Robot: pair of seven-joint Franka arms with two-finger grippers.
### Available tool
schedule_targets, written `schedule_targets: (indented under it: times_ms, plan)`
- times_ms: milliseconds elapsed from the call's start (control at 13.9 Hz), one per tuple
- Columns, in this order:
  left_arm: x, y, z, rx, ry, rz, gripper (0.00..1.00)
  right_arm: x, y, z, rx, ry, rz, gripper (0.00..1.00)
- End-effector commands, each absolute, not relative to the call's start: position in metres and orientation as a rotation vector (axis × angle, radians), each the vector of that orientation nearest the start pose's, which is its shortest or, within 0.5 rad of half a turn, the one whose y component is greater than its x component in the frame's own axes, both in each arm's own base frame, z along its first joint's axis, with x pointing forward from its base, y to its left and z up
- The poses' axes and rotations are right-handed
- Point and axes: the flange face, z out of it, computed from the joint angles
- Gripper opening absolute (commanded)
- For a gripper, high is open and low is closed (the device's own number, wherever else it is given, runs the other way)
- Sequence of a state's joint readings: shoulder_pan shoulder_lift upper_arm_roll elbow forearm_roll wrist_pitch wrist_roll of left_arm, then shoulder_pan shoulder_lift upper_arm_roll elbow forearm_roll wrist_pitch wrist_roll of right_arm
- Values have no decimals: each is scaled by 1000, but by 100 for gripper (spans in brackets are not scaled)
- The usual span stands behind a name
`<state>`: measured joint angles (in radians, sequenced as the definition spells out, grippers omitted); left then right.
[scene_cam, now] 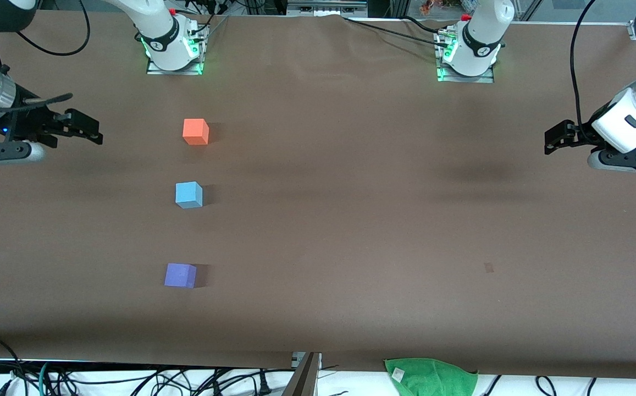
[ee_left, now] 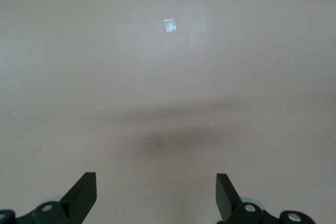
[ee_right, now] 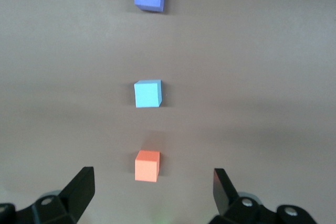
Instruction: Place blue block between orange and purple blocks
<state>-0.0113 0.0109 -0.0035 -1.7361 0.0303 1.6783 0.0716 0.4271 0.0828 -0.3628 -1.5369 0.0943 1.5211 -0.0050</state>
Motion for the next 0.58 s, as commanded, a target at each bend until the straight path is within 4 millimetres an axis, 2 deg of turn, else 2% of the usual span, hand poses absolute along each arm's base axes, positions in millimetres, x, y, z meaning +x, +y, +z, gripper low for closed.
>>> schedule_targets:
  times_ms: [0,144,505]
  plan:
    - [559,-5,553,-3122,133,104,100,547,53,602,-3078,-152,154,100]
    - [559,-5,552,-3122,133,109,100,545,54,604,-3149,-200,154,100]
    - [560,-5,552,-3122,135,109,100,549,58,605,-3153,-188,149,100]
